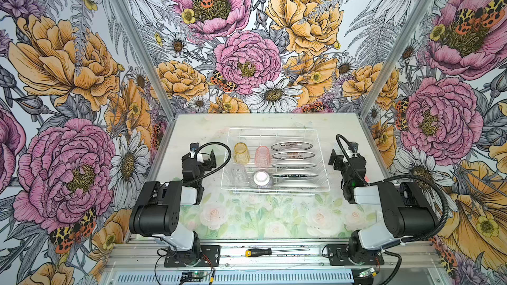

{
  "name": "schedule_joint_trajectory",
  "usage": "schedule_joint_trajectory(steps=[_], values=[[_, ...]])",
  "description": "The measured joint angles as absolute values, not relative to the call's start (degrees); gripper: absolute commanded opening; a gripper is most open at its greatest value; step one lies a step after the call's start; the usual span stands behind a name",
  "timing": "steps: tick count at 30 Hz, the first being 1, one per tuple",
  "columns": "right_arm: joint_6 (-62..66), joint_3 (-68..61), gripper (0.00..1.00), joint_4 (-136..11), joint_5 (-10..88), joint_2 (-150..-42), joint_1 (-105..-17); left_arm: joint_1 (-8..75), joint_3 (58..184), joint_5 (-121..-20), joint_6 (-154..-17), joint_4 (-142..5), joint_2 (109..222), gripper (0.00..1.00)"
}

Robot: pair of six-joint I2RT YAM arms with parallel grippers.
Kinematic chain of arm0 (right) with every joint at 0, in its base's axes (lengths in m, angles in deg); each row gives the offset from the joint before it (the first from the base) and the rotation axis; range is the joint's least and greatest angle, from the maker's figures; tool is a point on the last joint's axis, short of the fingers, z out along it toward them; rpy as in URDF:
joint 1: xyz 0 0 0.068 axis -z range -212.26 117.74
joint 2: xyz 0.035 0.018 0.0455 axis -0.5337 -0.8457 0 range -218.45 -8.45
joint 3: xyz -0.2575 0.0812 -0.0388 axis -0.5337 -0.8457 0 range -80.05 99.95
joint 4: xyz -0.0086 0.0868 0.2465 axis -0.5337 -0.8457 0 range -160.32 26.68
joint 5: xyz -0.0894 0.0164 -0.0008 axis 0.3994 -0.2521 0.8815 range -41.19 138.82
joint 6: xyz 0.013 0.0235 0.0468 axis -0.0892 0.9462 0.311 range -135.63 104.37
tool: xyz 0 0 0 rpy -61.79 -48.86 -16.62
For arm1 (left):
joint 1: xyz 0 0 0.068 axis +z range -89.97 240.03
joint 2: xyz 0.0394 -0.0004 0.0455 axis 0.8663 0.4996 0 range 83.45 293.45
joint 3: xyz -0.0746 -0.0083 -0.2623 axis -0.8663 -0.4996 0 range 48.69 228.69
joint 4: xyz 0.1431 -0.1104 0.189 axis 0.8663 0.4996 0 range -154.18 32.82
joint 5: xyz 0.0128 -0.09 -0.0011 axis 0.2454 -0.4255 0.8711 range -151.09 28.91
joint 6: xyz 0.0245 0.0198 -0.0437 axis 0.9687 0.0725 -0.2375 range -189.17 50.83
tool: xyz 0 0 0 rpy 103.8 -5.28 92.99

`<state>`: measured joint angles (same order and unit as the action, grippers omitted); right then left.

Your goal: Unload the mixed dishes from the dish rack

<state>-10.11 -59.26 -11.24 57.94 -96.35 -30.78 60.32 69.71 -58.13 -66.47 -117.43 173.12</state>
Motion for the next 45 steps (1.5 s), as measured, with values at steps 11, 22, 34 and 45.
schedule_joint_trajectory(steps=[11, 22, 34, 45], values=[[-10.1, -59.3, 0.99, -11.2, 57.9, -96.3, -30.8, 60.3, 69.7, -58.2, -66.5, -117.4, 173.1, 0.99], [-10.1, -59.3, 0.99, -11.8, 57.9, -96.3, -30.8, 60.3, 69.7, -59.4, -66.5, -117.5, 173.1, 0.99], [-10.1, -59.3, 1.0, -11.8, 57.9, -96.3, -30.8, 60.3, 69.7, -59.4, -66.5, -117.4, 173.1, 0.99], [-10.1, -59.3, 0.99, -11.8, 57.9, -96.3, -30.8, 60.7, 69.7, -60.0, -66.5, -117.4, 173.1, 0.95]])
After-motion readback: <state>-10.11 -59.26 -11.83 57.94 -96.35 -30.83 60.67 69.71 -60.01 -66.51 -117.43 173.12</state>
